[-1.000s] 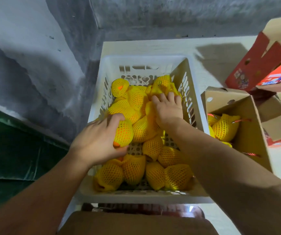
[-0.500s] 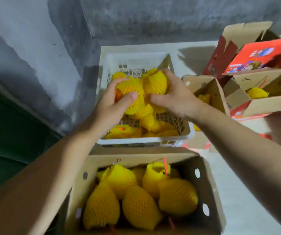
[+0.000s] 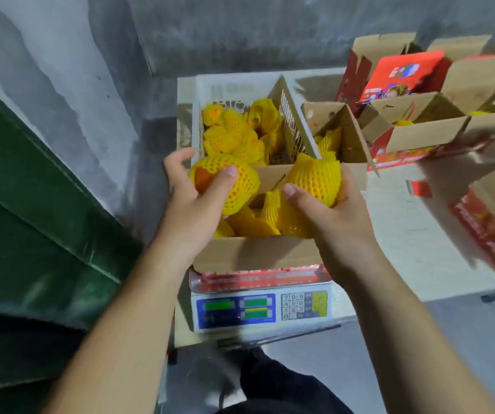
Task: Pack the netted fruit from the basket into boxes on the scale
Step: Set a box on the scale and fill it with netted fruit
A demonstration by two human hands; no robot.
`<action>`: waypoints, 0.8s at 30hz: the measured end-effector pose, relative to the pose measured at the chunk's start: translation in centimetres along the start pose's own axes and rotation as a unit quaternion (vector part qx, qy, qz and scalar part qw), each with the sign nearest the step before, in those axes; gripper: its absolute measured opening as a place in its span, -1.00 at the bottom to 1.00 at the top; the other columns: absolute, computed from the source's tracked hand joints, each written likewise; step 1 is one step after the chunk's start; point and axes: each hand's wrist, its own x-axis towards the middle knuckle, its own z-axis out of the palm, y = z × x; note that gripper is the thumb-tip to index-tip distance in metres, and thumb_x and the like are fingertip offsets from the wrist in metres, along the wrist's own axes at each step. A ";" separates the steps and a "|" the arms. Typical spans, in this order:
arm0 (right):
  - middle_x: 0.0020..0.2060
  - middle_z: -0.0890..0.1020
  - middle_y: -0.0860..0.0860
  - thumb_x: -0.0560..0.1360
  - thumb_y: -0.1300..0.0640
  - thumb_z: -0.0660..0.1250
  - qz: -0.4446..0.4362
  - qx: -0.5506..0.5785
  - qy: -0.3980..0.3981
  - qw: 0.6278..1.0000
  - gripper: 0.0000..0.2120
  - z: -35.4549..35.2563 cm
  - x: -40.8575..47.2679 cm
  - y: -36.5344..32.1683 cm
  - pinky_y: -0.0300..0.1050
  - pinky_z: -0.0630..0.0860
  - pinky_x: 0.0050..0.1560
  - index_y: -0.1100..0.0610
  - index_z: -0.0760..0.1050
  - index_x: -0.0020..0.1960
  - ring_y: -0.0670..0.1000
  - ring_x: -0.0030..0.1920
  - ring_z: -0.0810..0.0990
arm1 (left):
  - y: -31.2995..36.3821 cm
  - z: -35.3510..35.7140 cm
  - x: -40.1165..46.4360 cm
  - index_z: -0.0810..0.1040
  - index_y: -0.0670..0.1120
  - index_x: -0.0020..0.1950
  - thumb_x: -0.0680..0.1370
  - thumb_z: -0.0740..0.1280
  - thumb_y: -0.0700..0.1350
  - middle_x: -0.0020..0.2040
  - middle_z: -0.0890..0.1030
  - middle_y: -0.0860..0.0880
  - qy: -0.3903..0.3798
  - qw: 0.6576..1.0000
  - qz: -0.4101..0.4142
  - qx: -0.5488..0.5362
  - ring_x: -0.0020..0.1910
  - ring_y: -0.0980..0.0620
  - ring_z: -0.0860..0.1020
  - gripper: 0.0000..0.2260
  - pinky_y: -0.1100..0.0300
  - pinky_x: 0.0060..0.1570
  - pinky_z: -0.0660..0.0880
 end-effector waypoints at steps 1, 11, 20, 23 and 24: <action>0.07 0.67 0.06 0.35 -0.14 0.57 -0.002 -0.001 0.003 1.000 -0.55 -0.1 -1.2 -0.2 0.26 0.68 0.09 -0.11 0.54 0.18 0.13 0.10 0.68 | 0.0 -0.4 -0.3 0.20 0.30 0.34 0.46 0.33 0.41 0.14 0.49 0.26 0.012 1.000 0.013 0.026 0.07 0.07 0.63 -0.44 0.08 -0.09 0.62; 0.21 0.67 0.09 0.49 0.02 0.55 0.113 0.160 -0.058 0.979 -0.43 -0.1 -8.4 -0.7 0.03 0.68 -0.03 -0.01 0.43 0.44 0.10 0.11 0.73 | 0.1 -4.1 -4.6 0.38 0.16 0.50 0.69 0.31 0.11 0.44 0.52 0.08 -0.050 0.965 0.076 0.244 0.26 0.15 0.59 -0.62 0.27 0.13 0.51; 0.30 0.58 0.33 0.60 0.15 0.25 0.167 0.240 -0.176 0.940 -0.57 2.4 -10.3 -1.7 0.26 0.64 0.10 0.17 0.40 0.46 0.29 0.19 0.68 | -1.3 -5.3 -12.0 0.60 0.37 0.22 0.54 0.43 0.18 0.18 0.70 0.18 -0.182 0.982 0.054 -0.012 0.16 0.12 0.70 -0.75 0.06 0.11 0.63; 0.26 0.62 0.26 0.64 0.17 0.34 0.113 0.177 -0.162 0.964 -0.60 3.0 -10.7 -1.5 0.26 0.65 0.17 0.19 0.41 0.45 0.22 0.19 0.69 | -1.4 -6.1 -12.1 0.61 0.34 0.24 0.55 0.46 0.15 0.19 0.70 0.17 -0.153 0.984 0.082 -0.028 0.19 0.11 0.68 -0.73 0.09 0.13 0.61; 0.26 0.63 0.26 0.64 0.15 0.35 0.105 0.173 -0.167 0.965 -0.59 3.1 -10.9 -1.6 0.22 0.65 0.18 0.22 0.41 0.45 0.22 0.20 0.69 | -1.4 -6.3 -12.1 0.62 0.33 0.26 0.57 0.46 0.12 0.20 0.70 0.17 -0.145 0.985 0.089 -0.034 0.20 0.12 0.68 -0.73 0.13 0.10 0.63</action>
